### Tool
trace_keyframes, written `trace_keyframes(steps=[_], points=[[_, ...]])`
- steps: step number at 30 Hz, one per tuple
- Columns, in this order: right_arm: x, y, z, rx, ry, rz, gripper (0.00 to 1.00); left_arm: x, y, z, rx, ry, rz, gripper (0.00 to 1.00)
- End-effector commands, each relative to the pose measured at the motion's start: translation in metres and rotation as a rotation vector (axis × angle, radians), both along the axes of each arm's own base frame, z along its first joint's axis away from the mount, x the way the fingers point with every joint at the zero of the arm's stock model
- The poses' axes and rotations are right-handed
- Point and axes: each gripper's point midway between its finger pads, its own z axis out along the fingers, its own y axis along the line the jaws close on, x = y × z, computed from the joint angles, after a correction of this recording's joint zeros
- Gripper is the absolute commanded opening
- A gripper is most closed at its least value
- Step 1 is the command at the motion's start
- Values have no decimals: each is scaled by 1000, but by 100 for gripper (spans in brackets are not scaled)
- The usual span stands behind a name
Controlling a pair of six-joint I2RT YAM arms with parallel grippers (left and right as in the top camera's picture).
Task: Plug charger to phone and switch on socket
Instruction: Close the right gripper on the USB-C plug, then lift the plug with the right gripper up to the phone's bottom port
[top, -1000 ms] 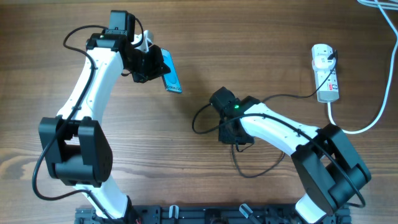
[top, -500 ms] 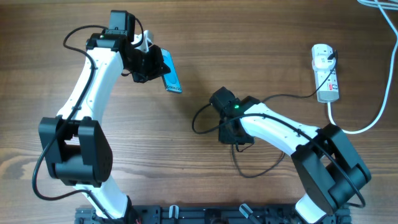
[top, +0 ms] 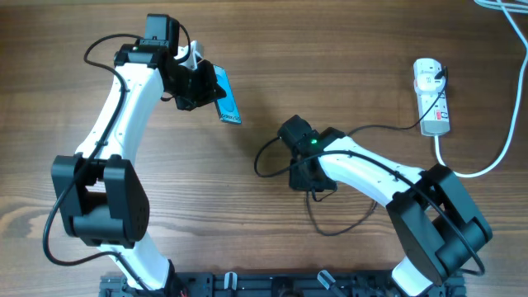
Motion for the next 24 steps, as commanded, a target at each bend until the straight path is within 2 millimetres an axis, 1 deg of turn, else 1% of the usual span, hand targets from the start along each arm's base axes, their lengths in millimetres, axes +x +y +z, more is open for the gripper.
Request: trace_keyframes(steps=[1,4,7,9,10,11,13,15,17,18,20,21,24], points=[[-7,0,-13,-1,47,9,4,0,-2,14,-4,-45,-21,4],[-5,2,-3,12,32,28,4,-1,-4,16,-19,-44,-25,4],[-4,10,17,63,19,42,4,0,-20,28,-126,-64,-61,4],[-7,24,36,156,9,103,4,1,-32,39,-213,-88,-93,4],[-11,31,51,218,-1,139,4,1,-44,50,-290,-107,-128,4],[-13,35,61,252,-7,160,4,0,-51,57,-332,-121,-150,4],[-22,43,89,349,-32,225,4,-3,-73,79,-454,-174,-234,4],[-29,43,115,402,-77,244,4,-15,-101,105,-574,-281,-397,4],[-37,45,136,461,-113,304,4,-24,-118,115,-582,-336,-469,4],[-47,49,157,526,-154,355,4,-31,-132,127,-584,-388,-520,4],[-51,49,172,550,-196,373,4,-37,-143,139,-590,-442,-562,4],[-55,47,186,573,-245,390,4,-42,-151,149,-555,-487,-576,4],[-50,30,203,527,-359,362,4,-48,-155,155,-461,-530,-560,4]])
